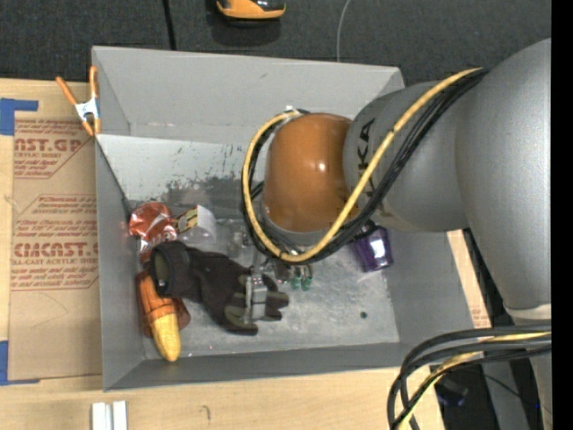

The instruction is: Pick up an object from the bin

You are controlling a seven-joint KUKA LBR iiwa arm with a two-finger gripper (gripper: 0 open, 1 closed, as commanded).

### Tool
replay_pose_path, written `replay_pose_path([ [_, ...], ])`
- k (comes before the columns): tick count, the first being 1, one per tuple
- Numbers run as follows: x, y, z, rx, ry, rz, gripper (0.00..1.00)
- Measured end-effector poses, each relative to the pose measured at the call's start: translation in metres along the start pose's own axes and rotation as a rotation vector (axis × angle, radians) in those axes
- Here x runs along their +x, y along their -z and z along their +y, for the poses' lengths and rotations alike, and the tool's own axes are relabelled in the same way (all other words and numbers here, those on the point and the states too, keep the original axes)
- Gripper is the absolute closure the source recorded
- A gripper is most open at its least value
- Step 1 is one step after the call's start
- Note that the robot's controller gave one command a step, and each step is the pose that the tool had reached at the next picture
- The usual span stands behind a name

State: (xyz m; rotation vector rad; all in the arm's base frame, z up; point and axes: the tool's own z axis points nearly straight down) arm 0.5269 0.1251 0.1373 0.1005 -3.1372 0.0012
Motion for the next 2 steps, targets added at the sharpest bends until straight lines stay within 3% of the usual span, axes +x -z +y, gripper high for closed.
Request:
replay_pose_path([
  [1,-0.003,-0.023,-0.008,-0.001,0.145,-0.005,0.0],
  [2,-0.006,-0.066,-0.01,-0.003,0.094,-0.008,1.0],
])
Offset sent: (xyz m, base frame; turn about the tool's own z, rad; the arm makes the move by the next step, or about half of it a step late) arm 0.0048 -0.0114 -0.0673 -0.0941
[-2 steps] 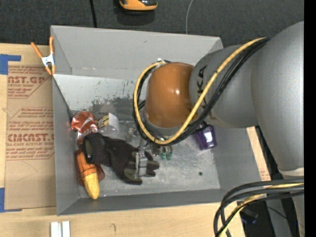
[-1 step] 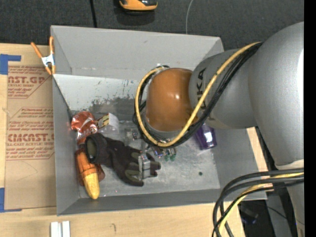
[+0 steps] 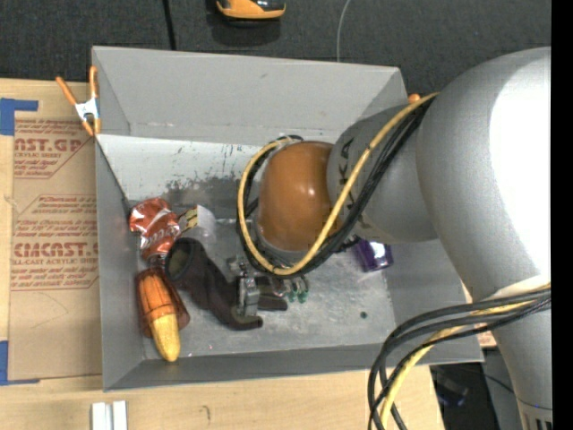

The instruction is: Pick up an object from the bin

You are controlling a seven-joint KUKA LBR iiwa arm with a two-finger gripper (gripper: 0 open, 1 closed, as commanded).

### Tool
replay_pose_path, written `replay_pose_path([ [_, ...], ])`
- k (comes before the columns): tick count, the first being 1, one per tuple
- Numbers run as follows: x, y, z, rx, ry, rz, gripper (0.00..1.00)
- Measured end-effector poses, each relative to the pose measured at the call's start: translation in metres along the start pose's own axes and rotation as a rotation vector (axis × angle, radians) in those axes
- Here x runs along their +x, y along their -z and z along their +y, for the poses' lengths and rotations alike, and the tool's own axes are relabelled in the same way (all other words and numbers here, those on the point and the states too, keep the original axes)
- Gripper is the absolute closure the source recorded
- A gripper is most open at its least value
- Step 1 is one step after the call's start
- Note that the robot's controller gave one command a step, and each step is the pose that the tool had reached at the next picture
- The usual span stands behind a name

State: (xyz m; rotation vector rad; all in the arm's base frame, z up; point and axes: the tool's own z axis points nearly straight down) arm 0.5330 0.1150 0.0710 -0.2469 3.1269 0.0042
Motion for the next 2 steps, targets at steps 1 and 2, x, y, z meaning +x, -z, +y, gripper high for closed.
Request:
replay_pose_path([
  [1,0.0,0.0,0.0,0.0,0.0,0.0,1.0],
  [2,0.014,0.194,-0.006,0.002,0.038,-0.004,1.0],
])
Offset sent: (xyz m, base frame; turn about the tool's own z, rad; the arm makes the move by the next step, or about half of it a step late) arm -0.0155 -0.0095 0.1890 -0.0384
